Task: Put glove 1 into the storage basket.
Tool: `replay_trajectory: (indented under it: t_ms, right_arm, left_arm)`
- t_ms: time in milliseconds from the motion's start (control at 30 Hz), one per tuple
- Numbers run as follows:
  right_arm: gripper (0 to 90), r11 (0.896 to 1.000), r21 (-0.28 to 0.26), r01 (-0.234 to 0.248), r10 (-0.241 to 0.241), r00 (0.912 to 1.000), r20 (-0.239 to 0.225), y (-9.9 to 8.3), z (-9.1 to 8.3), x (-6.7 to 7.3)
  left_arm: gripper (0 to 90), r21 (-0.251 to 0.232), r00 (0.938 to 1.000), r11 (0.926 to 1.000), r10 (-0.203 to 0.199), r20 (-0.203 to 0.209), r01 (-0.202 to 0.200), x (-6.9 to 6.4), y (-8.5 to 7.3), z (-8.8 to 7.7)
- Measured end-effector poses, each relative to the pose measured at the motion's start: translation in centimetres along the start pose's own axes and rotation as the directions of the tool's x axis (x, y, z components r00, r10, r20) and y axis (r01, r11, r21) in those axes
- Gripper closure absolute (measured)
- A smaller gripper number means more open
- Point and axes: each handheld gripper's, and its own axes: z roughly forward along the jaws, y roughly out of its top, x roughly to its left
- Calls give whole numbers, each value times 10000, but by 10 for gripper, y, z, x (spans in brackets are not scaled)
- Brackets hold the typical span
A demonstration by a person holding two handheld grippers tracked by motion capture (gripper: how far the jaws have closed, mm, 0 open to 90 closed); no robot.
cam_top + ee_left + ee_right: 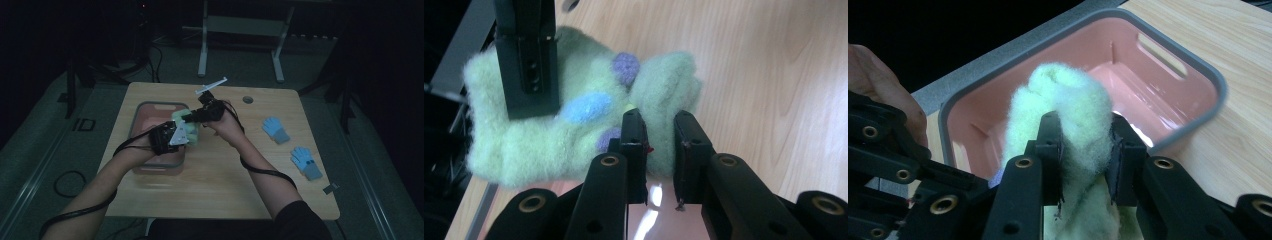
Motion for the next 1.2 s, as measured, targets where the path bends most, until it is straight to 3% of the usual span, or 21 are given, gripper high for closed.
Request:
replay_trajectory:
  t_ms: [67, 333, 733, 833, 1033, 1200]
  right_arm:
    - [719, 10000, 64, 16, -16, 9999, -117, 5, 9, 2]
    - [720, 9992, 374, 169, -159, 9995, -279, 15, 45, 13]
    - [721, 9924, 1232, -52, 99, 9992, -377, 5, 93, 8]
    - [721, 9885, 1515, 15, 25, 9997, -260, 4, 107, 11]
    - [718, 9794, 2012, -169, 196, 9997, -118, 2, 122, 10]
    - [709, 9742, 2252, -142, 160, 9999, -60, 0, 127, 10]
  left_arm:
    - [784, 193, 9999, 9998, -17, -131, 20, 2, -12, -2]
    - [784, 448, 9989, 9979, -467, -21, 468, 5, -45, -7]
    - [783, 1023, 9960, 9921, -771, 445, 722, -2, -79, 16]
    - [782, 1258, 9918, 9883, -970, 833, 861, 2, -89, 22]
    - [781, 1690, 9877, 9824, -1006, 1198, 796, 4, -97, 32]
    - [776, 1860, 9881, 9804, -889, 1252, 647, 3, -97, 34]
